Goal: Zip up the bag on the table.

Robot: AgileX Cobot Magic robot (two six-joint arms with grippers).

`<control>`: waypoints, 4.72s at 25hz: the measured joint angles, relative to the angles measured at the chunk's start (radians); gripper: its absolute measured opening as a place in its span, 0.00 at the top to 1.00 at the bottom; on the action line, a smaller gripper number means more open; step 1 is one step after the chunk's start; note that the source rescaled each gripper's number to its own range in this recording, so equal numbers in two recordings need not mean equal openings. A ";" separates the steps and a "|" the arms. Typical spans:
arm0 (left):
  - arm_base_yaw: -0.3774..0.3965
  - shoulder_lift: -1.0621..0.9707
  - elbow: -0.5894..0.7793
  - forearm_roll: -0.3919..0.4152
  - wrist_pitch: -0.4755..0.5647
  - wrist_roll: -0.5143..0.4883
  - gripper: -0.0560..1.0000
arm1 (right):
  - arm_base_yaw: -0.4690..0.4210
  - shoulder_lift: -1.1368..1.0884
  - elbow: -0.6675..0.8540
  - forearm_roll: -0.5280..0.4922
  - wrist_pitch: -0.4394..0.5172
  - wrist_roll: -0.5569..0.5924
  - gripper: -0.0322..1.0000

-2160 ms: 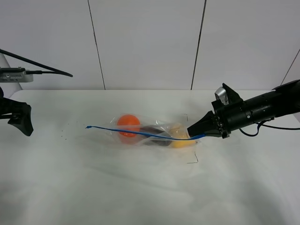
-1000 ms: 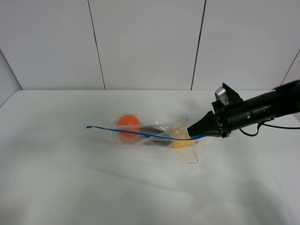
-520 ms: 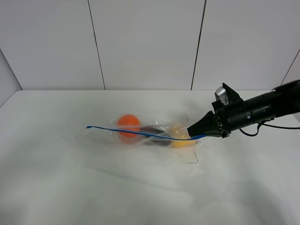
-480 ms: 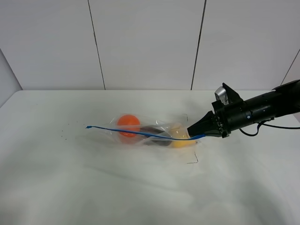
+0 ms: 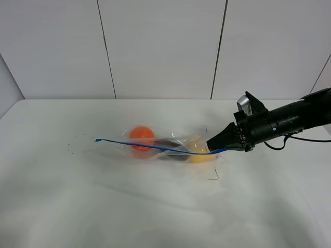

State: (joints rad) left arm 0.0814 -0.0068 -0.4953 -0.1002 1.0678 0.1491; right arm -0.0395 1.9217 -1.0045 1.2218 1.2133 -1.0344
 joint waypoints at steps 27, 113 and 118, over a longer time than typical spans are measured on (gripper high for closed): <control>0.000 0.000 0.002 0.087 -0.001 -0.131 0.00 | 0.000 0.000 0.000 0.000 0.000 0.000 0.97; 0.000 0.000 0.002 0.090 -0.001 -0.135 0.00 | 0.000 -0.480 0.003 -1.303 -0.394 1.013 0.00; 0.000 0.000 0.002 0.090 -0.001 -0.135 0.00 | 0.000 -0.541 0.050 -1.303 -0.433 0.996 0.00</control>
State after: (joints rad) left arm 0.0814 -0.0068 -0.4934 -0.0101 1.0669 0.0142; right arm -0.0395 1.3810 -0.9543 -0.0815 0.7799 -0.0385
